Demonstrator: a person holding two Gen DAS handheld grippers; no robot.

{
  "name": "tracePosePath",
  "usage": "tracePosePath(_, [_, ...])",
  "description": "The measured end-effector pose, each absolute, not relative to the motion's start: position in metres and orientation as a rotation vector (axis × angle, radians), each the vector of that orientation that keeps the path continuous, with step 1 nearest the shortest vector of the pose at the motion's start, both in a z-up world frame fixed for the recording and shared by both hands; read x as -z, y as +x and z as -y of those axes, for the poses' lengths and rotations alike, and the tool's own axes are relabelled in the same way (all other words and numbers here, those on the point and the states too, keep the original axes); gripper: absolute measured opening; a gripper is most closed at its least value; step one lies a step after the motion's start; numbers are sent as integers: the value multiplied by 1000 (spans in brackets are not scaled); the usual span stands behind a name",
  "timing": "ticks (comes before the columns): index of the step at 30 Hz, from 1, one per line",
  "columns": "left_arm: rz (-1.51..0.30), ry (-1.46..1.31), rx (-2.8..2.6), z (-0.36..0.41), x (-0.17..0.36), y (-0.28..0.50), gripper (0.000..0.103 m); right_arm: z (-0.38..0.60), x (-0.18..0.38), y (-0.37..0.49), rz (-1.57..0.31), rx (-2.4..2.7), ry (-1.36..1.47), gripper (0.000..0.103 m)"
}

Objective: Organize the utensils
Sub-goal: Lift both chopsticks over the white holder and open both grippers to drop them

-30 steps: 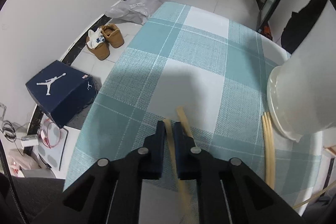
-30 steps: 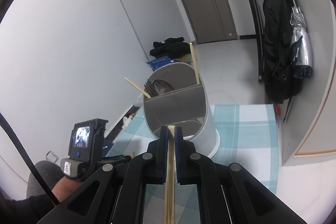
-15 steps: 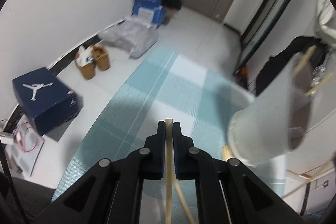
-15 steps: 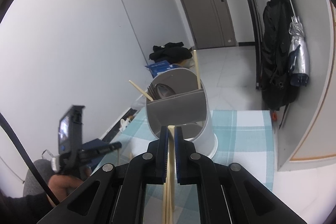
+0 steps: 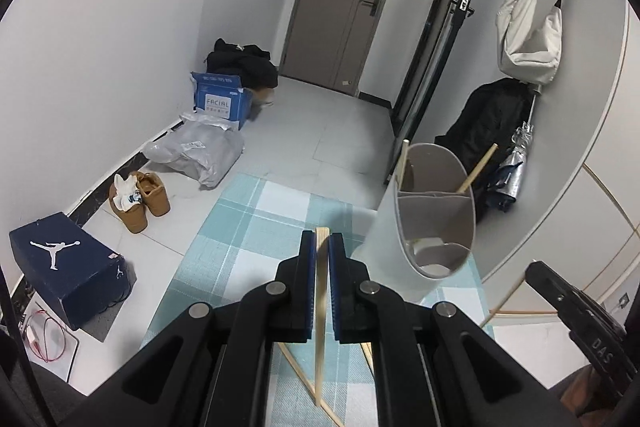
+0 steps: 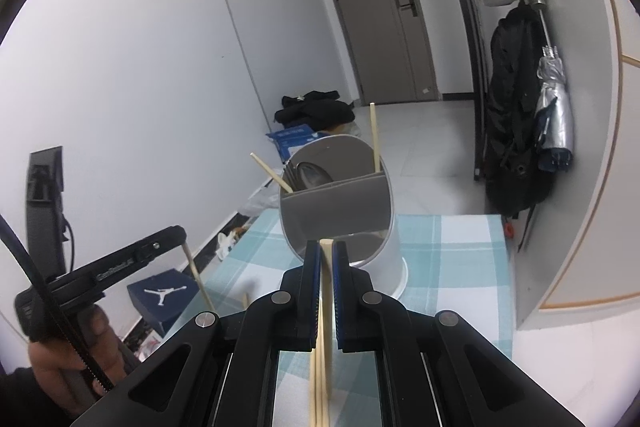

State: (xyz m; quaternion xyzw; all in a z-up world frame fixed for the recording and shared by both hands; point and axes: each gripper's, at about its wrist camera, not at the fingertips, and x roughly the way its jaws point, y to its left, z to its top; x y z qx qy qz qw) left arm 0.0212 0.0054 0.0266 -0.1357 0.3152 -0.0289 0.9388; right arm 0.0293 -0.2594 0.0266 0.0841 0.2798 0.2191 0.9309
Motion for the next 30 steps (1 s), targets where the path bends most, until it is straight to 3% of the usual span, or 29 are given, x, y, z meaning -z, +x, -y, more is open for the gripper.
tracePosePath(16, [-628,-278,163,10,-73,12,3,266,-49,17,-524,-413,200,5])
tracePosePath(30, [-542,-256,211,29,-129,37,3,272,-107,35,-451,-446,181,5])
